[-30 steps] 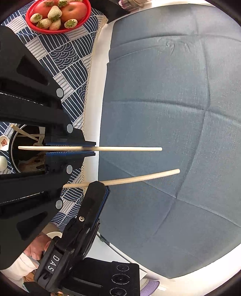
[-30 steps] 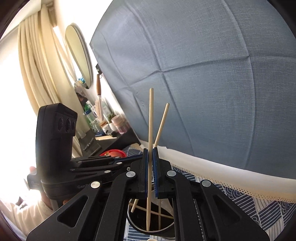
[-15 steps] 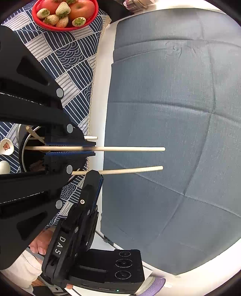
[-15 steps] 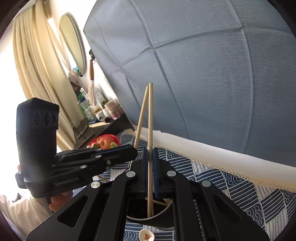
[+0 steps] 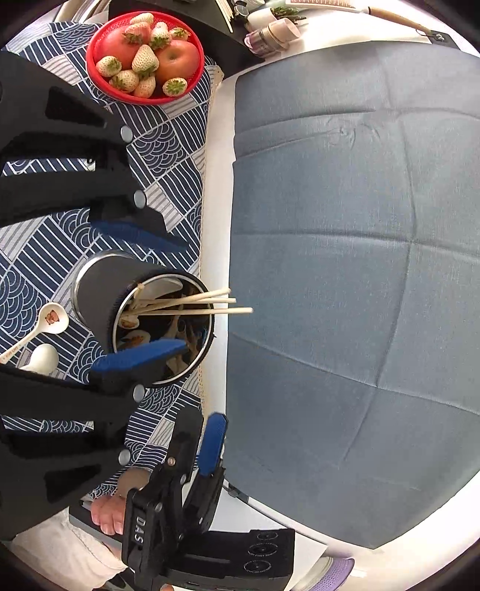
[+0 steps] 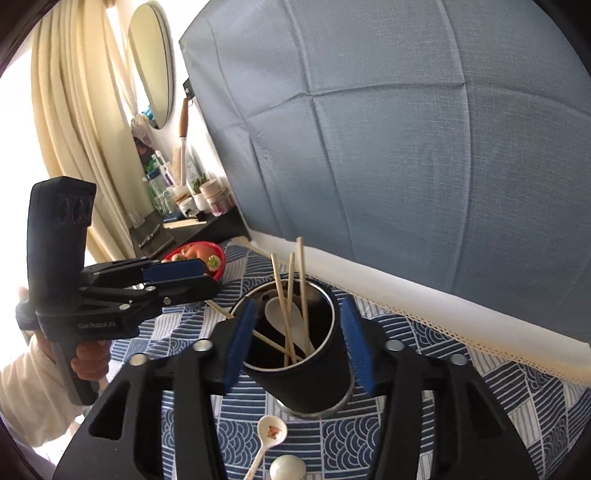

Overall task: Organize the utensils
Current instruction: 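Move both tools back down toward the bear-print white spoon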

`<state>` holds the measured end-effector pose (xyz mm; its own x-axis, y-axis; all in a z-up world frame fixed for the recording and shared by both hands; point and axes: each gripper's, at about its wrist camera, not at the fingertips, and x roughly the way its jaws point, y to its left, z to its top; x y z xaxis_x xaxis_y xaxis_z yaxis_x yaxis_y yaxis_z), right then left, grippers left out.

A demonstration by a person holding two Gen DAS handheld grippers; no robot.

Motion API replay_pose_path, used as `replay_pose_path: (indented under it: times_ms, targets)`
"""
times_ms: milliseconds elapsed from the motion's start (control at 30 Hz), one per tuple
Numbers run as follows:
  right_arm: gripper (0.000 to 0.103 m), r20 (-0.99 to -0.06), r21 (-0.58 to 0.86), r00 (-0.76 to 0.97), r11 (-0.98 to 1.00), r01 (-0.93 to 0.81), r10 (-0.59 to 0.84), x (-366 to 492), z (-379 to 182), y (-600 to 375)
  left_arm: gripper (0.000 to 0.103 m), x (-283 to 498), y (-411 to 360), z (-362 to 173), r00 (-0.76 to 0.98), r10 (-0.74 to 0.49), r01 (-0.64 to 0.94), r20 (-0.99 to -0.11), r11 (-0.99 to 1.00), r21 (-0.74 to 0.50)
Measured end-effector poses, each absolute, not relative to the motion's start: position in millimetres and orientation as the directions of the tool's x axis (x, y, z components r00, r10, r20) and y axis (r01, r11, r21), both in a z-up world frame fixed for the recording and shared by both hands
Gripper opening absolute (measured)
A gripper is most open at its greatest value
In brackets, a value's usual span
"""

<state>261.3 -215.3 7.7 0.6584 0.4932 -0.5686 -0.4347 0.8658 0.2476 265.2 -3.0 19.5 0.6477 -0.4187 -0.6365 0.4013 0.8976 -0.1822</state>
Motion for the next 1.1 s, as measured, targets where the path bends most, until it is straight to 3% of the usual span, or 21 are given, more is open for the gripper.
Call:
replay_pose_path:
  times_ms: [67,100,267,1100]
  targets:
    - [0.057,-0.581,0.22,0.655,0.868,-0.445,0.483,251,8,-215,0.069,258,2,18,0.653,-0.4,0.386,-0.643,0.906,-0.172]
    - [0.067,-0.593,0.206,0.65,0.87,-0.447,0.475,247,8,-214,0.079,256,4,17,0.654,-0.39,0.376,-0.648,0.911,-0.169]
    - [0.087,-0.624,0.185,0.641,0.881,-0.436,0.448,227,3,-215,0.095,247,11,8,0.646,-0.356,0.344,-0.675,0.925,-0.159]
    - [0.088,-0.724,0.139,0.572,0.894,-0.426,0.385,158,-37,-209,0.097,195,20,-41,0.595,-0.273,0.27,-0.756,0.954,-0.132]
